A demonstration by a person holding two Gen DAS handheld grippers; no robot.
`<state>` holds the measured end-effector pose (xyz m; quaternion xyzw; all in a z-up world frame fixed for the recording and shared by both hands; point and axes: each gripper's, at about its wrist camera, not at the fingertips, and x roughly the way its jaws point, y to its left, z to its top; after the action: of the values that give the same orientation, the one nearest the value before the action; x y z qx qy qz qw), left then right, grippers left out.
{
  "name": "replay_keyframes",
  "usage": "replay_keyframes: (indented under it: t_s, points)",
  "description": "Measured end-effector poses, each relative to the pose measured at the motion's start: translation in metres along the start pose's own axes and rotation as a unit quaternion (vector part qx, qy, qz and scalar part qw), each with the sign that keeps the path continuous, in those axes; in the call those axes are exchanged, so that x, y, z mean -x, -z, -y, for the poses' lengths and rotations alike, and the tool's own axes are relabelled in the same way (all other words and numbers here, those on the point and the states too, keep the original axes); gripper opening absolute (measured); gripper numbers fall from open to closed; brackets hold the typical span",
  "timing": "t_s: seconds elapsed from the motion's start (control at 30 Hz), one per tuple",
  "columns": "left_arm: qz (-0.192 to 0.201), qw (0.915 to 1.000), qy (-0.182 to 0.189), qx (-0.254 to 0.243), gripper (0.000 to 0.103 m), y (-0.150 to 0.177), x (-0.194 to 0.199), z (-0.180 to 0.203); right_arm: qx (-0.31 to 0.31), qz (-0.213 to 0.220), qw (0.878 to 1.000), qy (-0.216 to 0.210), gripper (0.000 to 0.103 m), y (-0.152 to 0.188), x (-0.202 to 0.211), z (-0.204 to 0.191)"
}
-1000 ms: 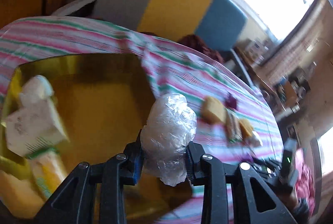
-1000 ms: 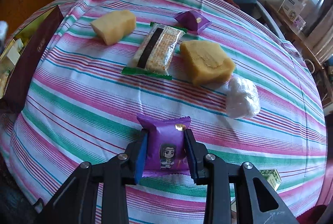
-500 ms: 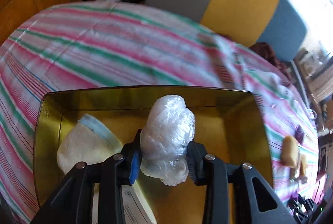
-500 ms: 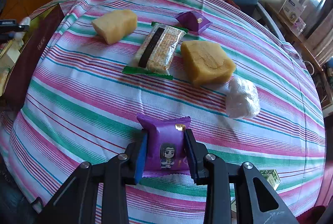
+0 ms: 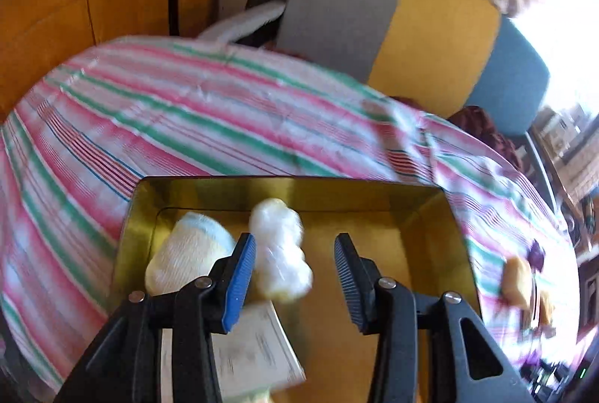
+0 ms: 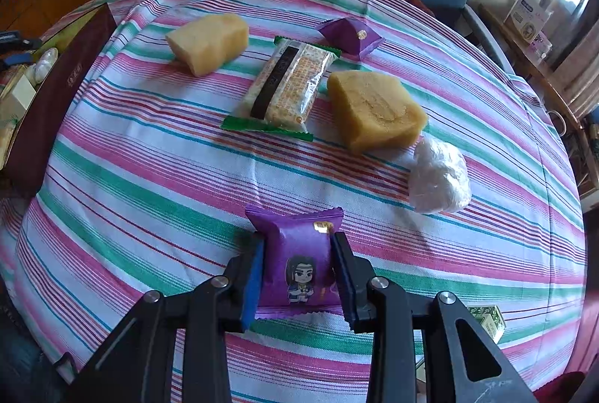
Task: Organize objects
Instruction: 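Carry the purple candy to the gold tray with the right tool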
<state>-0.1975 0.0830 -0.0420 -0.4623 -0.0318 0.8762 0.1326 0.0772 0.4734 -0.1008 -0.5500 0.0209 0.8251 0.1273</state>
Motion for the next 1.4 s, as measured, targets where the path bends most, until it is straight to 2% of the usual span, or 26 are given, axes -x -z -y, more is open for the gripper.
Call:
replay_keyframes:
  t_s: [0.17,0.27,0.47,0.77,1.07,1.23,1.4]
  points:
    - [0.055,0.9972,0.006,-0.049,0.044,0.04,0.051,0.024,0.002,0.0,1.0,0.002,0.036,0.0,0.0,-0.001]
    - [0.069,0.9949,-0.001,-0.074,0.044,0.061,0.073,0.036,0.003,0.0,1.0,0.004,0.036,0.0,0.0,-0.001]
    - [0.08,0.9925,-0.009,-0.091,0.044,0.086,0.096,0.045,0.005,0.001,1.0,0.007,0.036,0.001,0.002,-0.002]
    - [0.073,0.9929,-0.003,-0.093,0.044,0.11,0.103,0.041,0.011,0.001,1.0,0.017,0.036,0.003,0.004,-0.008]
    - [0.057,0.9951,-0.001,-0.081,0.044,0.12,0.101,0.03,0.001,-0.001,1.0,0.03,0.035,0.003,0.011,-0.01]
    - [0.065,0.9954,-0.001,-0.07,0.044,0.119,0.105,0.019,-0.03,0.031,0.999,0.014,0.035,0.004,0.039,-0.02]
    - [0.072,0.9958,-0.003,-0.056,0.044,0.118,0.109,0.005,-0.035,0.06,0.997,-0.035,0.035,-0.016,0.062,-0.047]
